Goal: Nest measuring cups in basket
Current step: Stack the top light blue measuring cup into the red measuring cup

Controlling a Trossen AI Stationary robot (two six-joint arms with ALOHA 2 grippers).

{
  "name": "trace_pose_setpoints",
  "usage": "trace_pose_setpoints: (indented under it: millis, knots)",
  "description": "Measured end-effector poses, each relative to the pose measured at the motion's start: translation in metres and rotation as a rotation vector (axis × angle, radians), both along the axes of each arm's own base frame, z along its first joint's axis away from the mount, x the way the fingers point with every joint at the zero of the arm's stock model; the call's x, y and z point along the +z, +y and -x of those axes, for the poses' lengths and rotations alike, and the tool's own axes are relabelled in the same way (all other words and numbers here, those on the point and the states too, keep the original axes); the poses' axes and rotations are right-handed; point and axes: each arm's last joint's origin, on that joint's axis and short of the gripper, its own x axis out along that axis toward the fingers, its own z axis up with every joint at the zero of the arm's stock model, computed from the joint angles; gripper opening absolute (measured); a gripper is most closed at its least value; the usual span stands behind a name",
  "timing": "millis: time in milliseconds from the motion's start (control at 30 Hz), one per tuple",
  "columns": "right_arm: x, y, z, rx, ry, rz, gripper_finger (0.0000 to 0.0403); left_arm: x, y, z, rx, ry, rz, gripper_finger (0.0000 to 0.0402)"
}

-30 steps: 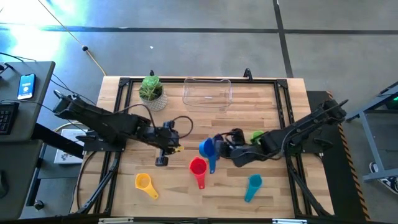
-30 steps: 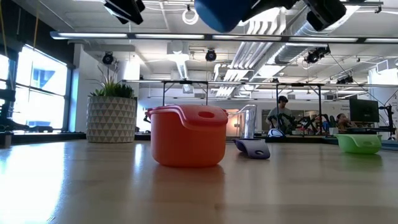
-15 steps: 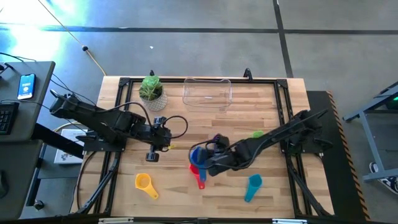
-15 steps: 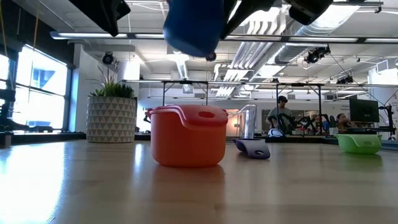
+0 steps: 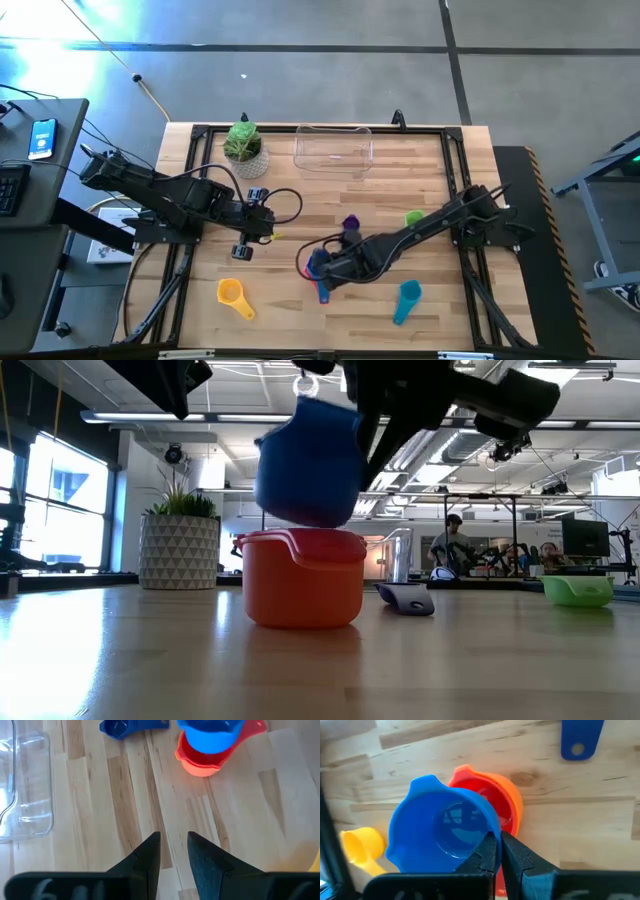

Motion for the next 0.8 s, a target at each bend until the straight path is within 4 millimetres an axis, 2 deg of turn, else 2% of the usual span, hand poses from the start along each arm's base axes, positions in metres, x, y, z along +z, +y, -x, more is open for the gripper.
trace_pose_setpoints:
  millis: [233, 533, 800]
  knots:
    - [-0.014, -0.008, -0.009, 0.004, 0.031, 0.0, 0.0, 0.0, 0.0, 0.0, -0.008, 0.003, -0.006, 0.009]
    - [-0.015, -0.021, -0.014, 0.041, 0.057, -0.019, 0.0, 0.0, 0.0, 0.0, -0.008, 0.003, -0.005, 0.009]
    - [-0.015, -0.021, -0.013, 0.052, 0.067, -0.045, 0.0016, 0.0, 0.0, 0.0, -0.008, 0.003, -0.006, 0.009]
